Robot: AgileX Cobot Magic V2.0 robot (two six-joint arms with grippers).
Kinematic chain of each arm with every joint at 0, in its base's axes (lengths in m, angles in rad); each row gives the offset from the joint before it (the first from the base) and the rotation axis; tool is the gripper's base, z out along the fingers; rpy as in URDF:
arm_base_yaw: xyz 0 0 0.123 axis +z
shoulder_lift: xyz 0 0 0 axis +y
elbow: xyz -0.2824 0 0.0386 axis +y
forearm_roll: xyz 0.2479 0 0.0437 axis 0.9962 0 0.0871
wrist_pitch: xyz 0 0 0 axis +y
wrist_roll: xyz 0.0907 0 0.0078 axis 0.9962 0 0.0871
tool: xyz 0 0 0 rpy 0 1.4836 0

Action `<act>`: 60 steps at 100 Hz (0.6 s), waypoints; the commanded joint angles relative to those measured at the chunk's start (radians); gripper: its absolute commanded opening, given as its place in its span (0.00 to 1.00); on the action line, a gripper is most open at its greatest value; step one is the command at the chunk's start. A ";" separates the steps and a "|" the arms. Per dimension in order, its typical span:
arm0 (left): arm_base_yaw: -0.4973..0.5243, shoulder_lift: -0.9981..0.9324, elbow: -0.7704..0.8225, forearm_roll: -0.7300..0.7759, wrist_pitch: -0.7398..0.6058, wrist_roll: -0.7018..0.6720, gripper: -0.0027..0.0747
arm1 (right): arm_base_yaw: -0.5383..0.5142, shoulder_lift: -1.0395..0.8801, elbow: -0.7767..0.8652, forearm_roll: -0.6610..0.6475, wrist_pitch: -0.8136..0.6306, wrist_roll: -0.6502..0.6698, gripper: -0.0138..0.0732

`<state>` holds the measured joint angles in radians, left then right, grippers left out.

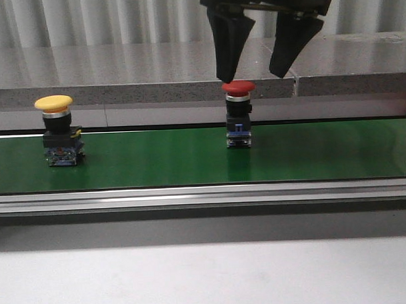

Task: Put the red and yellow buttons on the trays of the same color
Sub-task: 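Lower the right gripper onto the red button on the belt and grasp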

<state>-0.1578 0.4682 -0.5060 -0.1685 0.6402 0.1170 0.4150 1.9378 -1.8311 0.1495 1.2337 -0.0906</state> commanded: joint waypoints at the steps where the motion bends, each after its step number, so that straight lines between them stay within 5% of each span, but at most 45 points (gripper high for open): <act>1: -0.008 0.005 -0.026 -0.017 -0.064 0.001 0.01 | 0.000 -0.020 -0.039 -0.007 0.029 -0.011 0.88; 22: -0.008 0.005 -0.026 -0.017 -0.064 0.001 0.01 | -0.001 0.027 -0.039 -0.070 0.000 -0.011 0.83; 44: -0.008 0.005 -0.026 -0.017 -0.064 0.001 0.01 | -0.001 0.038 -0.039 -0.071 -0.009 -0.011 0.43; 60: -0.008 0.005 -0.026 -0.017 -0.064 0.001 0.01 | -0.001 0.032 -0.039 -0.071 -0.020 -0.011 0.32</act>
<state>-0.1578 0.4682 -0.5060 -0.1685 0.6402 0.1170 0.4150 2.0326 -1.8373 0.0824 1.2337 -0.0927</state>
